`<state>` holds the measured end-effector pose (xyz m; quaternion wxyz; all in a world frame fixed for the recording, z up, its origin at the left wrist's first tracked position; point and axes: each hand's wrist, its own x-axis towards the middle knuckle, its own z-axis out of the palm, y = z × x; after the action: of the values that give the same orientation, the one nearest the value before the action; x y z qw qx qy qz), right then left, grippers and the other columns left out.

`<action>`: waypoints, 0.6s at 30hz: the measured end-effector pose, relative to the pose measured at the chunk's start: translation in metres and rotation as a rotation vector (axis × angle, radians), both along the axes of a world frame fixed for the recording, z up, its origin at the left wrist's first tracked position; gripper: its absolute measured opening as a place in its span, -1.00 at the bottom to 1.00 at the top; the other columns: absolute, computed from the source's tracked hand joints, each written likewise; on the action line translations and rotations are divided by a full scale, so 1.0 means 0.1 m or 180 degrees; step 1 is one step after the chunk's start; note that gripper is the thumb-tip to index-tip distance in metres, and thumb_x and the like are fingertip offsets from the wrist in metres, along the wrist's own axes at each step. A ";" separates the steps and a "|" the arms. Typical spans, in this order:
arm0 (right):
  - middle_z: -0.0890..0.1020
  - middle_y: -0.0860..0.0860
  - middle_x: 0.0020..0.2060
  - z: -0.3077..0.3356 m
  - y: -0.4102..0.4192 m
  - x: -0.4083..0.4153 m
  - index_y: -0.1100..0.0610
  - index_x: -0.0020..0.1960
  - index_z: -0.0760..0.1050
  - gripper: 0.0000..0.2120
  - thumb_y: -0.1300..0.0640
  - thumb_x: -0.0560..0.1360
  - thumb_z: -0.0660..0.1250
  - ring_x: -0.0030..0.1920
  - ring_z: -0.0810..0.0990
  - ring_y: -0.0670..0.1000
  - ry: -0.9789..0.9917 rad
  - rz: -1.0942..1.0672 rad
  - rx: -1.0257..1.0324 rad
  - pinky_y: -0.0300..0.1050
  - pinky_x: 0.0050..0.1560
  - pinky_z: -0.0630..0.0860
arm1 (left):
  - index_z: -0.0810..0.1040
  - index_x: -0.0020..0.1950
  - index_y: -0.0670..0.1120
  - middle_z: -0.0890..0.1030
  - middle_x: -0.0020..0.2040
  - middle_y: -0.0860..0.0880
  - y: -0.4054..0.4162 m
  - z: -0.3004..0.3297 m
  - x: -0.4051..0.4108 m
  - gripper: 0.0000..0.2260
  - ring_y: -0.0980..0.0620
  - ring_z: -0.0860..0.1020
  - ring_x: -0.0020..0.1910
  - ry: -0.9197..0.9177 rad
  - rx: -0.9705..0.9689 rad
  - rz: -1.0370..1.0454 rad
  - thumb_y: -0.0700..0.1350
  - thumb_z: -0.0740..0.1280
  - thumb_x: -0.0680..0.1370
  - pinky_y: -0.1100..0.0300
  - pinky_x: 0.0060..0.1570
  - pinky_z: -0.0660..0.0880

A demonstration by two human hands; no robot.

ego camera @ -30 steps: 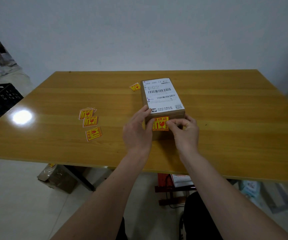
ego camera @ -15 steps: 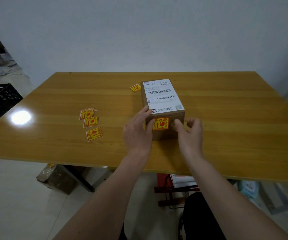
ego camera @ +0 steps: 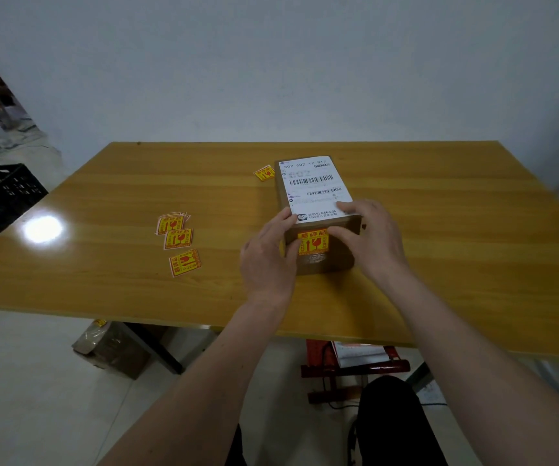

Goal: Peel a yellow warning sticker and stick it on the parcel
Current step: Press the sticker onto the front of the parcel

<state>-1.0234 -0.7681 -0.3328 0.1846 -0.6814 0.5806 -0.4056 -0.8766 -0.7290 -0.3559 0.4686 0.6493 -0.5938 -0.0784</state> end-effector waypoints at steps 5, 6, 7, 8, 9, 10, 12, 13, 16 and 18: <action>0.45 0.04 0.19 -0.03 0.02 0.03 0.10 0.20 0.44 -0.53 0.05 0.35 0.49 0.22 0.42 0.03 0.0376 0.0043 -0.0116 -0.14 0.06 0.39 | 0.44 0.23 -0.01 0.47 0.34 0.08 0.01 0.00 -0.06 -0.53 0.01 0.49 0.21 -0.0377 0.0107 -0.0013 -0.12 0.50 0.37 0.11 0.16 0.42; 0.44 0.04 0.19 -0.05 0.02 0.03 0.10 0.20 0.44 -0.52 0.06 0.34 0.50 0.21 0.42 0.03 0.0430 0.0045 -0.0151 -0.14 0.04 0.41 | 0.44 0.22 -0.02 0.47 0.33 0.07 0.00 0.01 -0.06 -0.54 0.00 0.49 0.20 -0.0402 0.0104 -0.0016 -0.12 0.50 0.37 0.13 0.12 0.41; 0.44 0.05 0.19 -0.05 0.01 0.02 0.10 0.20 0.43 -0.52 0.07 0.34 0.50 0.21 0.42 0.03 0.0467 0.0060 -0.0179 -0.14 0.03 0.41 | 0.44 0.22 -0.02 0.48 0.33 0.06 -0.01 0.01 -0.06 -0.55 0.00 0.49 0.19 -0.0422 0.0097 -0.0031 -0.13 0.50 0.37 0.14 0.09 0.42; 0.44 0.06 0.19 -0.05 0.01 0.01 0.11 0.21 0.44 -0.51 0.10 0.33 0.51 0.21 0.42 0.04 0.0516 0.0093 -0.0207 -0.14 0.04 0.42 | 0.44 0.21 -0.03 0.48 0.32 0.05 -0.02 0.02 -0.04 -0.55 -0.01 0.48 0.19 -0.0450 0.0094 -0.0061 -0.14 0.50 0.37 0.15 0.08 0.43; 0.44 0.07 0.19 -0.06 0.01 -0.01 0.12 0.22 0.43 -0.50 0.11 0.33 0.51 0.22 0.42 0.06 0.0596 0.0134 -0.0228 -0.13 0.06 0.43 | 0.44 0.21 -0.04 0.48 0.32 0.04 -0.02 0.02 -0.03 -0.54 -0.02 0.48 0.20 -0.0487 0.0100 -0.0102 -0.16 0.50 0.37 0.16 0.07 0.43; 0.44 0.08 0.20 -0.06 0.00 -0.03 0.12 0.23 0.43 -0.48 0.13 0.33 0.51 0.23 0.41 0.07 0.0693 0.0166 -0.0254 -0.09 0.09 0.45 | 0.43 0.21 -0.04 0.47 0.32 0.03 -0.02 0.01 -0.02 -0.53 -0.03 0.47 0.21 -0.0530 0.0108 -0.0149 -0.18 0.50 0.36 0.16 0.07 0.44; 0.44 0.10 0.20 -0.06 0.01 -0.05 0.12 0.25 0.42 -0.44 0.12 0.31 0.53 0.23 0.41 0.10 0.0840 0.0159 -0.0294 -0.03 0.12 0.48 | 0.42 0.23 -0.06 0.46 0.34 0.02 0.00 0.00 0.00 -0.48 -0.04 0.47 0.22 -0.0599 0.0097 -0.0225 -0.20 0.52 0.33 0.13 0.07 0.47; 0.44 0.10 0.20 -0.07 0.01 -0.04 0.12 0.26 0.41 -0.42 0.11 0.30 0.54 0.23 0.41 0.10 0.0878 0.0127 -0.0298 -0.02 0.11 0.48 | 0.42 0.24 -0.06 0.46 0.34 0.02 0.00 0.00 0.01 -0.47 -0.05 0.47 0.23 -0.0617 0.0094 -0.0241 -0.21 0.53 0.32 0.11 0.07 0.48; 0.43 0.12 0.19 -0.10 0.03 0.05 0.12 0.27 0.37 -0.31 0.04 0.23 0.57 0.19 0.43 0.13 0.0952 -0.0038 -0.0282 0.00 0.11 0.49 | 0.42 0.23 -0.06 0.45 0.34 0.03 0.00 0.01 0.00 -0.46 -0.04 0.46 0.25 -0.0618 0.0134 -0.0244 -0.22 0.53 0.31 0.12 0.07 0.48; 0.41 0.14 0.19 -0.12 0.04 0.12 0.13 0.28 0.34 -0.25 -0.01 0.20 0.59 0.18 0.44 0.13 0.0985 -0.0163 -0.0244 0.00 0.12 0.49 | 0.42 0.23 -0.06 0.45 0.34 0.03 -0.01 0.02 0.00 -0.46 -0.03 0.45 0.26 -0.0610 0.0174 -0.0244 -0.21 0.53 0.31 0.14 0.07 0.47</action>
<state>-1.0114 -0.7638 -0.3453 0.0566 -0.7273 0.6033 -0.3222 -0.8761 -0.7298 -0.3542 0.3885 0.6432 -0.6579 -0.0500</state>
